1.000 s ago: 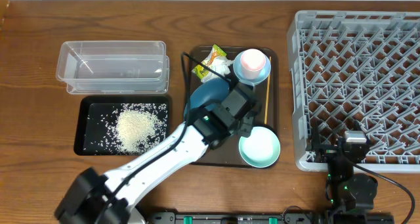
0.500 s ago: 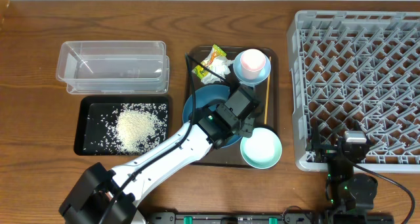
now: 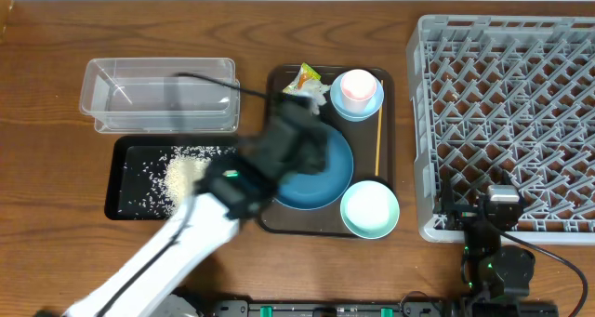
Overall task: Sort waste into correct bins and load items into the dishwasher rack
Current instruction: 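Carry the empty blue bowl back and set it on the brown tray, then release the blue bowl and retract the left gripper to the left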
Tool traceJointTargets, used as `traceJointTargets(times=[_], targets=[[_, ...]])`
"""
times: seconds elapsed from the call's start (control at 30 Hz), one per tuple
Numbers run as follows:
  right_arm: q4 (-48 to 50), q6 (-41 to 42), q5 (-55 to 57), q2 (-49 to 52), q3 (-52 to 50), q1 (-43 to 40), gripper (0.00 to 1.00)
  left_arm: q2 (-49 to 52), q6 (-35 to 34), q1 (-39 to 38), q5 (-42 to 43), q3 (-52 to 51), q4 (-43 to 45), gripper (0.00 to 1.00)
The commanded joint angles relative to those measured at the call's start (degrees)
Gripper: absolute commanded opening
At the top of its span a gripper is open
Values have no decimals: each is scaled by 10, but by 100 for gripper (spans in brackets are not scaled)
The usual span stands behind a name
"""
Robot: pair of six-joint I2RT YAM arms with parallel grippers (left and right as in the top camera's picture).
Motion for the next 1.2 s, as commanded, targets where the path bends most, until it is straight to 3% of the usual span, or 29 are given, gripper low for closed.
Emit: traceJointTargets(times=[0.0, 0.23, 0.43, 0.63, 0.77, 0.93, 1.03, 1.17], targets=[[-3, -5, 2, -2, -1, -6, 99, -52, 4, 51, -21, 11, -9, 77], [-3, -5, 2, -2, -1, -6, 99, -135, 4, 78, -22, 11, 12, 84], [-3, -5, 2, -2, -1, -6, 99, -146, 4, 78, -29, 11, 27, 86], [-3, -5, 2, -2, -1, -6, 99, -154, -7, 111, -162, 11, 2, 87], [-3, -5, 2, -2, -1, -6, 99, -167, -55, 189, -240, 11, -43, 87], [-3, -5, 2, -2, -1, -6, 99, -186, -113, 327, -238, 11, -125, 94], [-3, -5, 2, -2, -1, -6, 99, -187, -180, 406, -190, 11, -184, 94], [-3, -5, 2, -2, -1, -6, 99, -172, -191, 490, -61, 11, -231, 95]])
